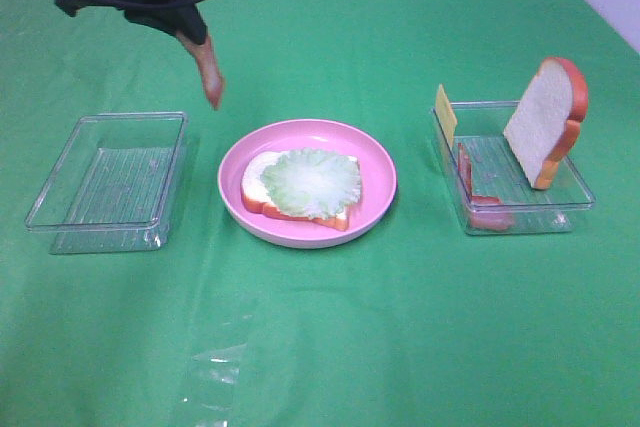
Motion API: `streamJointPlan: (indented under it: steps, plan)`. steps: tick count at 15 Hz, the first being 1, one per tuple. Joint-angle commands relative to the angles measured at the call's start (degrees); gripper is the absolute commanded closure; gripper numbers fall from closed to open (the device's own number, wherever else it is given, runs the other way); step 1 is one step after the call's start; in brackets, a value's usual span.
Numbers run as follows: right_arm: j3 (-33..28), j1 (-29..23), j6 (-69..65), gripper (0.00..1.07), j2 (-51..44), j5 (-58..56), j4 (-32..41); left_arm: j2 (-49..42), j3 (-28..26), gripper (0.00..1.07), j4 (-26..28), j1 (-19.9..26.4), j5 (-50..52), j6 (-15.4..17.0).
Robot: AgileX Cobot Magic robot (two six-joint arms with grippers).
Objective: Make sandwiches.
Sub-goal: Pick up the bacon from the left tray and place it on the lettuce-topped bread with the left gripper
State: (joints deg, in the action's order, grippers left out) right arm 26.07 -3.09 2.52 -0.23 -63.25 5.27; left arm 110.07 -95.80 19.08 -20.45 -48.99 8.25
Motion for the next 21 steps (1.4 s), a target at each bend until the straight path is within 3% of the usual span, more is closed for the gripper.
streamJointPlan:
  steps: [1,2,3,6,8,12,17,20,21]
  plan:
    - [-0.2,0.3,0.1,0.09,-1.4,0.4,0.1,2.6,-0.3,1.07,4.2,-4.6,3.3,-0.7]
    - [-0.2,0.3,0.1,0.09,-1.4,0.4,0.1,3.2,-0.3,1.07,5.2,-5.4,3.6,-1.3]
    - [-0.2,0.3,0.1,0.09,-1.4,0.4,0.1,6.2,-0.3,1.07,10.2,-8.6,4.8,-5.7]
    - [-0.2,0.3,0.1,0.09,-1.4,0.4,0.1,10.7,-0.3,1.07,20.0,-9.5,4.1,-13.0]
    - [-0.2,0.3,0.1,0.09,-1.4,0.4,0.1,12.3,-0.3,1.07,19.8,-9.5,4.1,-14.3]
    - [-0.2,0.3,0.1,0.09,-1.4,0.4,0.1,15.0,-0.3,1.07,12.9,-9.0,5.4,-13.2]
    - [-0.2,0.3,0.1,0.09,-1.4,0.4,0.1,16.2,-0.3,1.07,-2.0,-9.0,5.4,-4.2]
    - [-0.2,0.3,0.1,0.09,-1.4,0.4,0.1,16.6,-0.3,1.07,-2.8,-9.0,5.8,-4.6]
    - [-0.2,0.3,0.1,0.09,-1.4,0.4,0.1,16.7,-0.3,1.02,-2.8,-9.0,5.8,-5.0]
